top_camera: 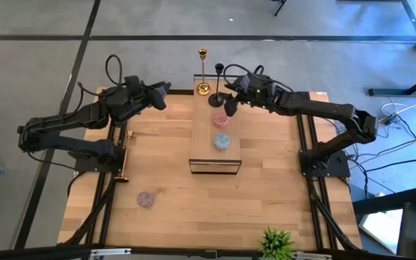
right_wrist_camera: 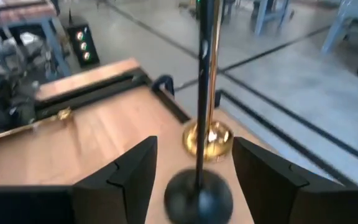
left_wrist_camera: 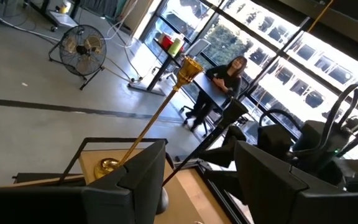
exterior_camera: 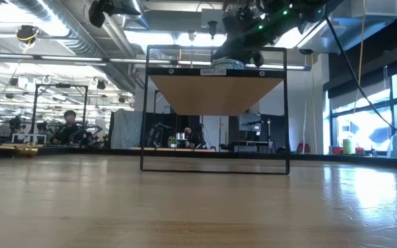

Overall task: Pick & Place candle stick holders
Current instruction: Put the violet scented candle on the shelf

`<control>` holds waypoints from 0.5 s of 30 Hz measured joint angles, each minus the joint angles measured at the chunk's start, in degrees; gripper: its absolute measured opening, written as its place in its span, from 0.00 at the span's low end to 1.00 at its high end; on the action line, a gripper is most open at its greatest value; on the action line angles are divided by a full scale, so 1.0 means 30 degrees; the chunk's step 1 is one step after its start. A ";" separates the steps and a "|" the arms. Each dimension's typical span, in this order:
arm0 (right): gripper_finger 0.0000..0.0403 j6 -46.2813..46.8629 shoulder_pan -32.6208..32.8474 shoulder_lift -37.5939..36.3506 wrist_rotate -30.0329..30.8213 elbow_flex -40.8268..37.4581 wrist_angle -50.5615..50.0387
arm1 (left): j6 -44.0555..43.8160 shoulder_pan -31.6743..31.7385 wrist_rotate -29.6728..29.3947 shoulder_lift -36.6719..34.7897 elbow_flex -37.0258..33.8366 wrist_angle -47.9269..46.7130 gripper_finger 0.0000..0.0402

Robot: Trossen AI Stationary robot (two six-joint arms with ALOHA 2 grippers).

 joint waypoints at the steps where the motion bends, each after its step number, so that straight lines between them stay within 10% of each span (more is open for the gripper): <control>1: 0.53 0.0017 0.0060 -0.0243 -0.0154 0.0000 -0.0588 | 0.0039 0.0000 0.0074 0.0000 0.0000 0.0000 0.47; 15: 0.53 0.0422 0.2333 -0.3968 -0.3211 0.0000 -0.4101 | 0.0495 0.0000 0.1269 0.0000 0.0000 -0.0428 0.47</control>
